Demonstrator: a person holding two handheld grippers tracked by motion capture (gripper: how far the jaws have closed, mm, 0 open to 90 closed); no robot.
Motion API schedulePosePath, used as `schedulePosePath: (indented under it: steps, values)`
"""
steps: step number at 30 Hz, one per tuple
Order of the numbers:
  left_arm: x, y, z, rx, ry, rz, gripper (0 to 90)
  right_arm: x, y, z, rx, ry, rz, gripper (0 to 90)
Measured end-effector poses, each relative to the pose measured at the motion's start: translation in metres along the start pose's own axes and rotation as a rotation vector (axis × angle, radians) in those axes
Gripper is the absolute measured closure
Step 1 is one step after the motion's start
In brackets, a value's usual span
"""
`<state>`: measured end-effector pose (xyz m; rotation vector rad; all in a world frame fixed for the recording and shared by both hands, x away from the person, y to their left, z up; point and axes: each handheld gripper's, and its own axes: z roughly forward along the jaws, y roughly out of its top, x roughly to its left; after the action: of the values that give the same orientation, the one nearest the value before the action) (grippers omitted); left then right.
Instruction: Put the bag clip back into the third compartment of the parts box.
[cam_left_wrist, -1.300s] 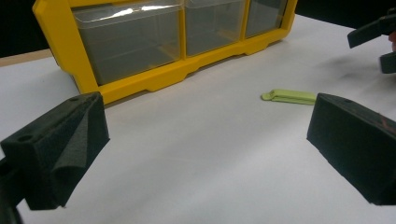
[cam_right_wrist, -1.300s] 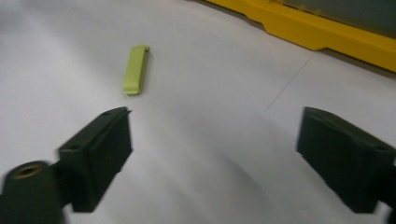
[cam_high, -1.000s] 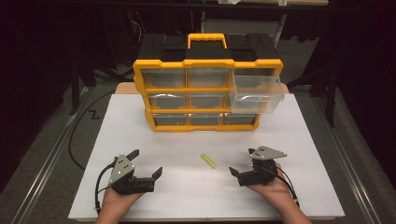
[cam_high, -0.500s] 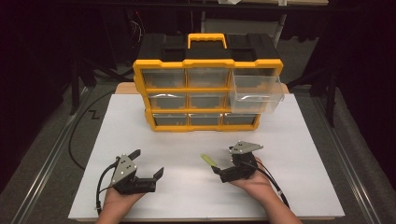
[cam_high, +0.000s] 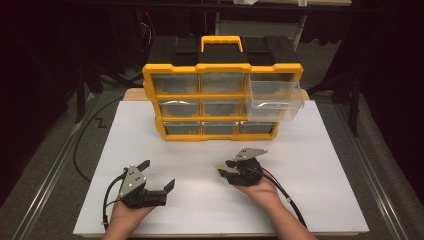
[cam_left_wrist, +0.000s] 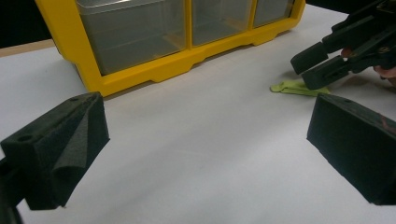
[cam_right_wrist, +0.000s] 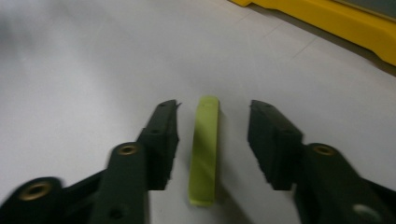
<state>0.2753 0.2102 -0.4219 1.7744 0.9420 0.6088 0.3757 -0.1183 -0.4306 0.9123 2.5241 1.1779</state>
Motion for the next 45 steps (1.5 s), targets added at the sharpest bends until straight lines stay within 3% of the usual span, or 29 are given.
schedulePosePath:
  steps: [5, 12, 21, 30, 45]
  values:
    - [0.001, 0.0, -0.001, -0.002, 0.001, 0.001, 0.4, 0.003, -0.001, 0.007, 0.043, 0.001, -0.03, 68.2]
    - [0.001, 0.0, 0.0, -0.001, 0.003, -0.002, 0.4, 0.007, -0.002, 0.007, 0.051, -0.036, -0.079, 78.5]
    - [0.002, 0.0, -0.001, -0.002, 0.004, 0.0, 0.4, 0.005, -0.001, 0.003, 0.051, -0.008, -0.094, 79.0]
    - [0.002, 0.0, -0.001, -0.012, -0.001, -0.009, 0.5, 0.006, -0.001, -0.011, 0.028, 0.025, -0.089, 79.0]
    - [0.002, 0.0, -0.003, -0.012, 0.0, -0.012, 0.5, -0.01, -0.022, -0.054, 0.011, 0.005, -0.062, 79.0]
